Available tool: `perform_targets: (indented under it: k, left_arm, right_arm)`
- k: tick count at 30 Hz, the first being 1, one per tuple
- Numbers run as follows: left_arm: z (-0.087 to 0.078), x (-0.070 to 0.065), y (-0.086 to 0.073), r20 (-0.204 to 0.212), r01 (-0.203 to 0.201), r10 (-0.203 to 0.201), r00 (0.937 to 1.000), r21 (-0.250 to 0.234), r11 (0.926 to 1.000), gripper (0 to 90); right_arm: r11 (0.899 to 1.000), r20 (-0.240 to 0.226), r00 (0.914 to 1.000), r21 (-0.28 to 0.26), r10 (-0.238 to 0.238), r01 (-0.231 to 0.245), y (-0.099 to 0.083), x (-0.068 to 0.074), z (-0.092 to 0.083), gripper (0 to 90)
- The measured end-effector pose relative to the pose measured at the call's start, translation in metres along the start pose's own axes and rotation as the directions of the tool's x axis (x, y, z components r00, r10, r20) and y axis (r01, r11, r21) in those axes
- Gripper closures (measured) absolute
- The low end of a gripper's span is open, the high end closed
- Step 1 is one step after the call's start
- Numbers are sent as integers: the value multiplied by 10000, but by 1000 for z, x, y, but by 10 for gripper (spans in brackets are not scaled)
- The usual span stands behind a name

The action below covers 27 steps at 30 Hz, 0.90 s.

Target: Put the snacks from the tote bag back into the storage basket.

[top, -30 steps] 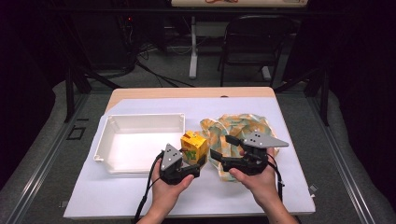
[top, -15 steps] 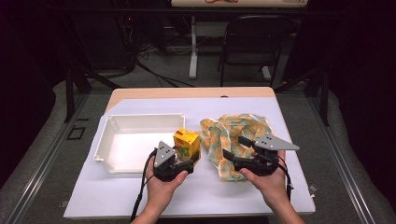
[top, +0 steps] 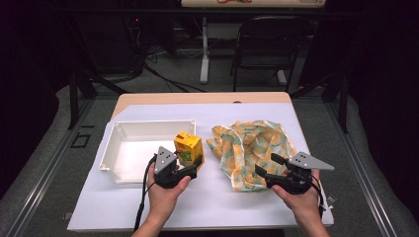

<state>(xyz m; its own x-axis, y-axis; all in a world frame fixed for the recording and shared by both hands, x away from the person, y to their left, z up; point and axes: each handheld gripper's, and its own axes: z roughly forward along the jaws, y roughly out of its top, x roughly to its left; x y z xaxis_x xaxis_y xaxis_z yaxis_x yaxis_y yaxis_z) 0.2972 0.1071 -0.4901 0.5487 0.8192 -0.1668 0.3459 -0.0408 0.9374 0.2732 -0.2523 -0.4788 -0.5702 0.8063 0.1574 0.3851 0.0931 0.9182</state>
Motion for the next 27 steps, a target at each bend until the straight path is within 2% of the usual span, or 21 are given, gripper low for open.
perform_targets:
  k: [9, 21, 27]
  left_arm:
    - [-6, 12, 3, -279, 163, -166, 9995, -111, 9998, 310]
    - [-8, 31, 5, -790, 447, -470, 9958, -300, 9985, 310]
    - [-5, 40, 5, -1167, 508, -549, 9916, -381, 9980, 310]
  right_arm:
    - [9998, 238, 9995, -59, 194, -193, -8, -11, -3, 232]
    - [10000, 274, 9996, -5, 22, -22, -10, -11, -2, 234]
    - [10000, 307, 9995, -37, 50, -49, -10, -12, -2, 235]
